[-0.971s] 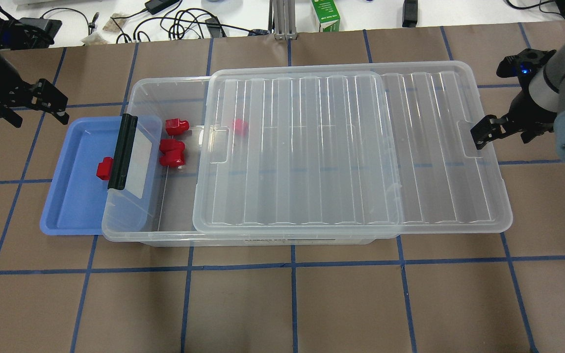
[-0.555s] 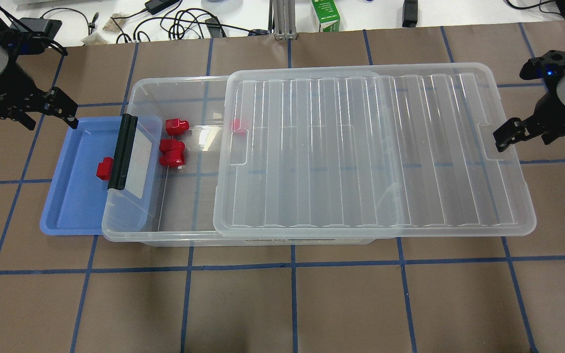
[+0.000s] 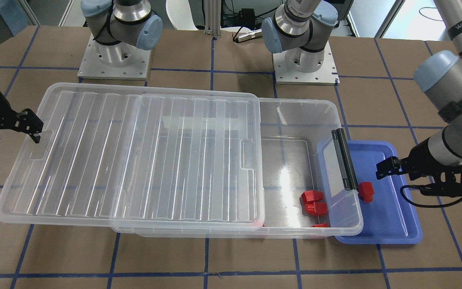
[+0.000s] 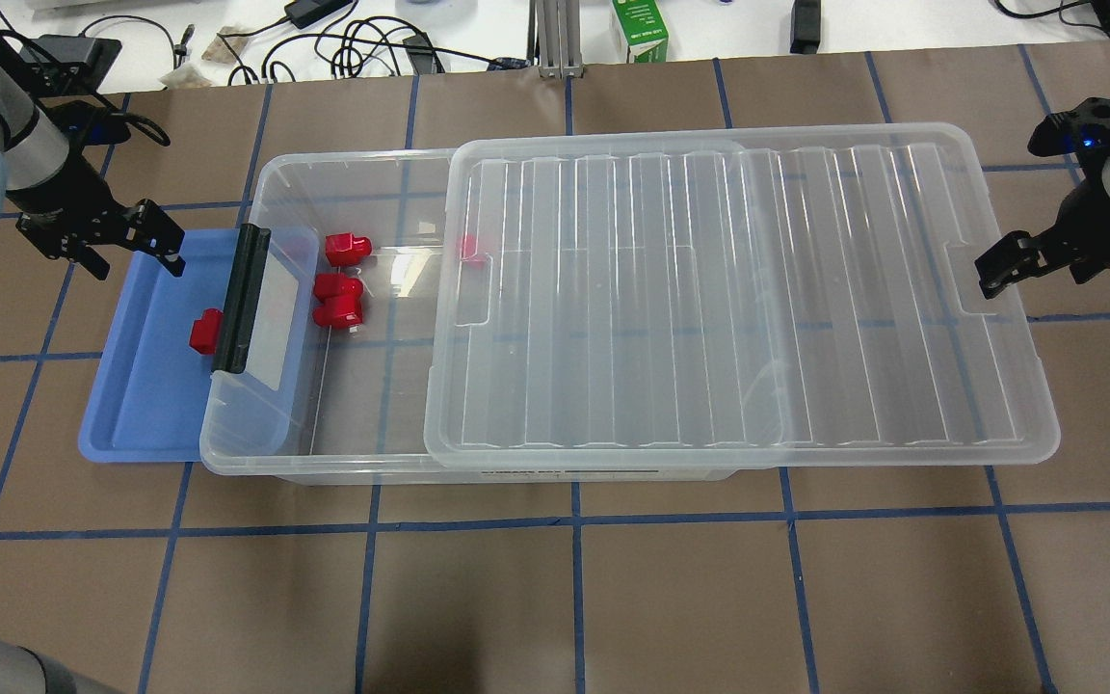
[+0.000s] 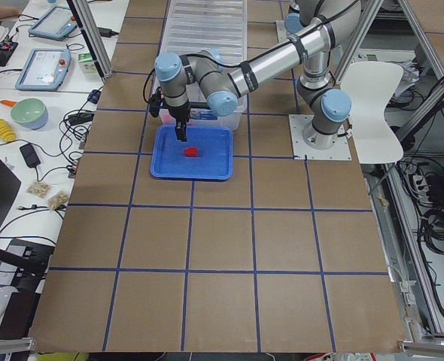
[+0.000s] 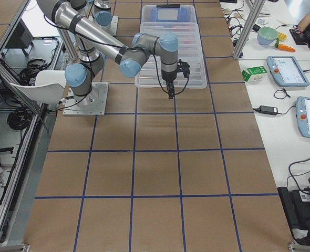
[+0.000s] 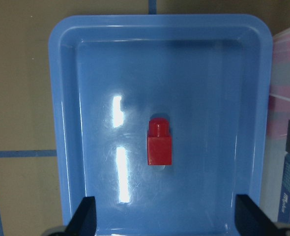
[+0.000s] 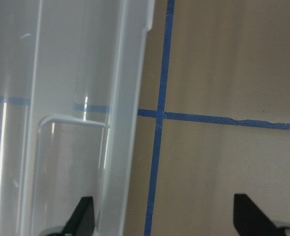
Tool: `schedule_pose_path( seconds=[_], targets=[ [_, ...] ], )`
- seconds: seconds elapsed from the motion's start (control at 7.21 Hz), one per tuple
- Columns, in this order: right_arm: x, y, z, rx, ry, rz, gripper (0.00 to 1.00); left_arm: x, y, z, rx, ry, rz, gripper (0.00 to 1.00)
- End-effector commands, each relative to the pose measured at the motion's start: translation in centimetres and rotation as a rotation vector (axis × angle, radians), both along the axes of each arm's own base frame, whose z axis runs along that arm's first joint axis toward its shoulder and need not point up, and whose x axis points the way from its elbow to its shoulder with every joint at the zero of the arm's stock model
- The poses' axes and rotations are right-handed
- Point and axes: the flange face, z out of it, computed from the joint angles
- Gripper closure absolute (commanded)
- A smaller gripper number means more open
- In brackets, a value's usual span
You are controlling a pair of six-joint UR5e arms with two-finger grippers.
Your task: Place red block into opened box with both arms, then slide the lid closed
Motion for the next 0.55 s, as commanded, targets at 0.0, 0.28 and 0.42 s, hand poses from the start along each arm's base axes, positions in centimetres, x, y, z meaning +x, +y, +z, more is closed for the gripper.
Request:
schedule_pose_path(
  seconds=[0.0, 0.28, 0.42],
  targets=[
    [-0.2, 0.0, 0.1, 0.004, 0.006, -0.003, 0.00, 0.3, -0.8, -3.6, 0.049, 0.022, -0.004, 0.00],
    [-0.1, 0.1, 0.3, 0.002, 0.008, -0.003, 0.00, 0.6, -1.1, -5.8, 0.078, 0.031, -0.004, 0.00],
    [-0.1, 0.1, 0.8, -0.006, 0.012, -0.005, 0.00, 0.6, -0.9, -6.6, 0.091, 0.037, -0.003, 0.00]
  ],
)
